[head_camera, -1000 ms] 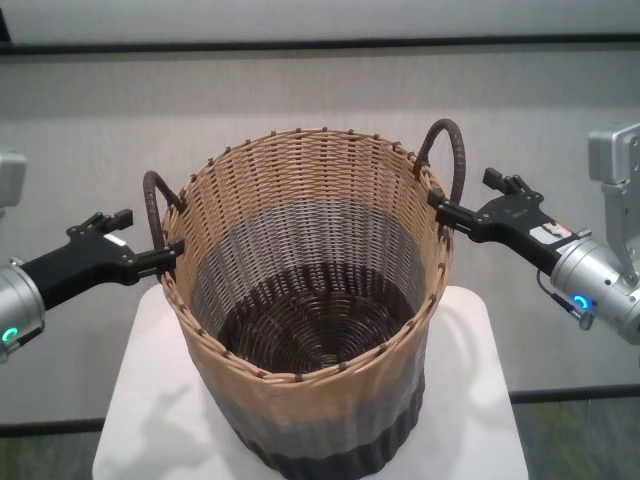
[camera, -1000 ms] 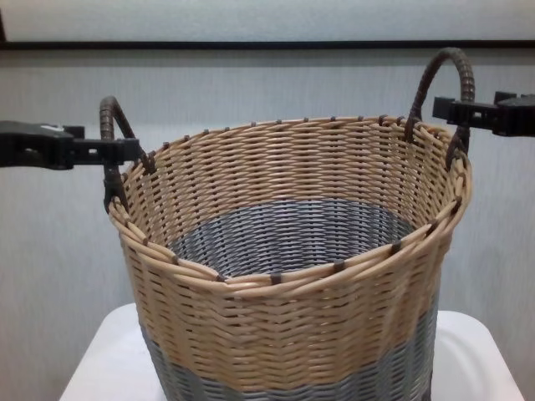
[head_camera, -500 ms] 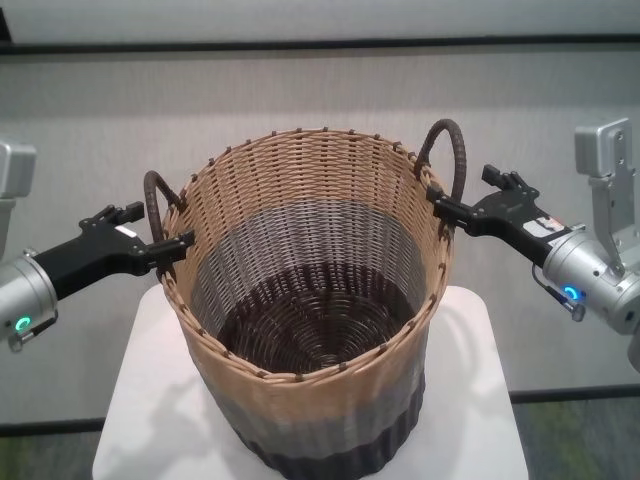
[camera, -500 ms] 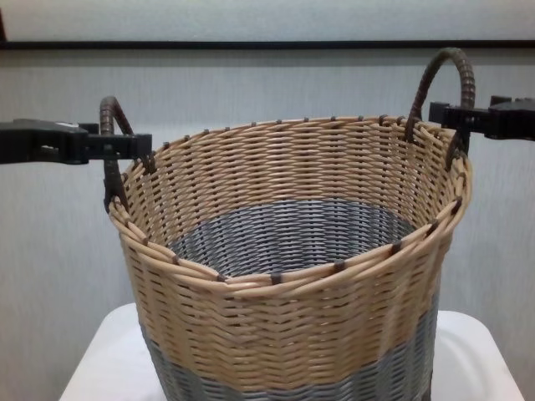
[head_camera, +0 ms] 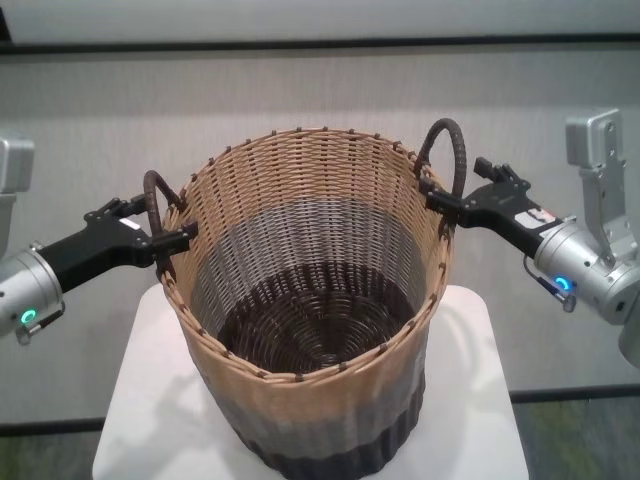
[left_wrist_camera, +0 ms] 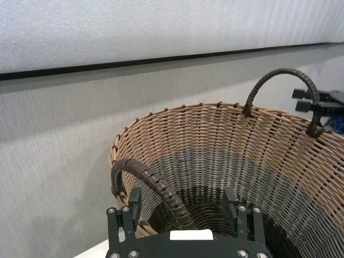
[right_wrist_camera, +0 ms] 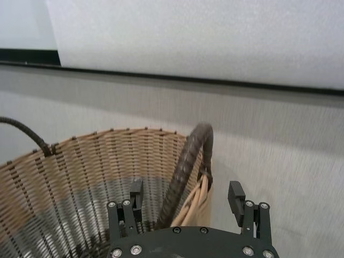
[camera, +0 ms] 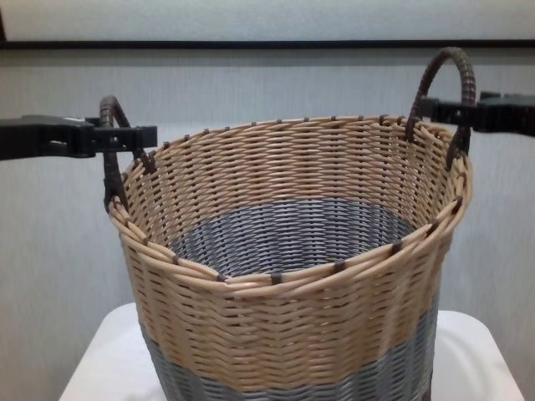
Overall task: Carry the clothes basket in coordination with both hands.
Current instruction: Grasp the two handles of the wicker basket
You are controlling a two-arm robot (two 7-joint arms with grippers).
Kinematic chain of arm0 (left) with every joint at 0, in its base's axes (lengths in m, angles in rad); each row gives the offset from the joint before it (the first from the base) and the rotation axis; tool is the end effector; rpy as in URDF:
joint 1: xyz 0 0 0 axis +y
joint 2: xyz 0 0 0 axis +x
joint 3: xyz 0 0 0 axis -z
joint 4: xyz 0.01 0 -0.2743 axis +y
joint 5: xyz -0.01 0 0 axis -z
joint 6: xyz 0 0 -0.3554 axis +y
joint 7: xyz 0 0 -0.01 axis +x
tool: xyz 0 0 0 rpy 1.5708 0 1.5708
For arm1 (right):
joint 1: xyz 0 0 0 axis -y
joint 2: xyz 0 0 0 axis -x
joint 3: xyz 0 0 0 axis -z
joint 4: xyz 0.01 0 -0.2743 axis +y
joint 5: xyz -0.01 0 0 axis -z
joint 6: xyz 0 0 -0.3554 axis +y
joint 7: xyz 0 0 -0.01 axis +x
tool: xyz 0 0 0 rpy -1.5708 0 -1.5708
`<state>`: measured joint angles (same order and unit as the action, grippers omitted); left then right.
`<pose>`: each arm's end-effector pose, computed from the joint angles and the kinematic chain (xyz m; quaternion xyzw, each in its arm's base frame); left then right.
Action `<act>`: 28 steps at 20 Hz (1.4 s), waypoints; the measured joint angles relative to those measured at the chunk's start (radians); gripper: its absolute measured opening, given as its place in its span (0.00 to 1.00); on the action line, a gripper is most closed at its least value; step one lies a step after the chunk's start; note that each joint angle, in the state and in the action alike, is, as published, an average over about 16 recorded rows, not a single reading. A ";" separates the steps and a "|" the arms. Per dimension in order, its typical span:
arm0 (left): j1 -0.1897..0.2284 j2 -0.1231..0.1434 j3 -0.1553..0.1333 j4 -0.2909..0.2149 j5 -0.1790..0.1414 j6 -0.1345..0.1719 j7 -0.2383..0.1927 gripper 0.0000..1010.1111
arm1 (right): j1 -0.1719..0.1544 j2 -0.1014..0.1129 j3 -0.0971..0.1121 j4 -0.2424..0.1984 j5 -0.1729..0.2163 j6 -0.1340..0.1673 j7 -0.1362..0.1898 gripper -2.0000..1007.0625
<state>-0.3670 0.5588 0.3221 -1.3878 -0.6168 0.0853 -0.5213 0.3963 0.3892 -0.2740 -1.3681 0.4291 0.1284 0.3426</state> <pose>0.4542 0.0873 -0.2108 0.0164 0.0182 0.4265 0.9042 0.4672 -0.0441 -0.2052 -0.0209 0.0013 -0.5059 0.8623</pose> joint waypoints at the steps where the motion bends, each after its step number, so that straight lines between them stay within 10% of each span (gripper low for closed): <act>1: -0.002 -0.001 0.001 0.004 -0.001 -0.002 -0.002 0.99 | 0.002 -0.002 0.000 0.001 -0.001 0.000 0.000 1.00; 28: -0.003 -0.004 0.014 0.007 -0.021 -0.026 -0.039 0.99 | 0.038 -0.031 -0.005 0.020 -0.006 -0.022 0.031 1.00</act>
<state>-0.3702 0.5549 0.3357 -1.3810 -0.6373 0.0597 -0.5603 0.4340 0.3587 -0.2791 -1.3477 0.4234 0.1066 0.3731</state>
